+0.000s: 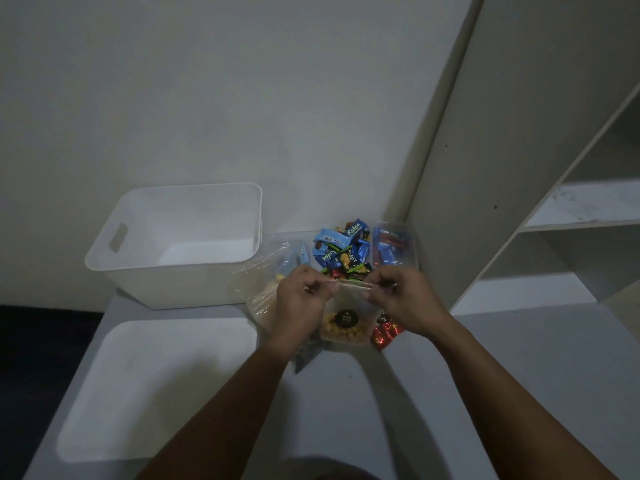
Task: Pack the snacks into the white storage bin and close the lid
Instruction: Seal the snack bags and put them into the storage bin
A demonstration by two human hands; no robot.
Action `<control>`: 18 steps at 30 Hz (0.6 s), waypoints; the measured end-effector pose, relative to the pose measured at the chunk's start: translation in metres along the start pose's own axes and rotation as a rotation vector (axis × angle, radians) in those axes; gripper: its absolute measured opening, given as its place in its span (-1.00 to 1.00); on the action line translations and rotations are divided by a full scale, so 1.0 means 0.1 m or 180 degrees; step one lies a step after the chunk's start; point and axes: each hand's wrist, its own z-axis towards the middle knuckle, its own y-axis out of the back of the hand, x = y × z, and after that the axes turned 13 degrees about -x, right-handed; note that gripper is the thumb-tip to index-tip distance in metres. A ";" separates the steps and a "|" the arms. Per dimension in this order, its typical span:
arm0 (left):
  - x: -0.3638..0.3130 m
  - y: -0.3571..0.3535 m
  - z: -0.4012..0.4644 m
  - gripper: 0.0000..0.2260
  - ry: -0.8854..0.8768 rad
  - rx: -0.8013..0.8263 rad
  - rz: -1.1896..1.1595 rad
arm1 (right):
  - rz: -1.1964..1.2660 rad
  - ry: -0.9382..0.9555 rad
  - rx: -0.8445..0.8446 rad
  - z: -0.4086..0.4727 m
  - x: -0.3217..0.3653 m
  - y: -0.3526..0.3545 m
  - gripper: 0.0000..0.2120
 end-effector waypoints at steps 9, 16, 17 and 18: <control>-0.18 0.15 0.10 -0.87 0.0055 0.0078 -0.0327 | 0.0466 -0.0127 -0.0231 0.11 0.10 -0.05 -0.89; -0.25 0.12 0.12 -0.96 0.0194 -0.0044 -0.0063 | 0.0448 -0.0261 -0.0294 0.12 0.17 -0.02 -0.79; -0.25 0.11 0.12 -0.96 0.0190 -0.0049 -0.0052 | 0.0417 -0.0303 -0.0321 0.14 0.17 -0.02 -0.80; -0.26 0.10 0.12 -0.95 0.0185 -0.0069 -0.0050 | 0.0393 -0.0339 -0.0342 0.15 0.17 -0.01 -0.81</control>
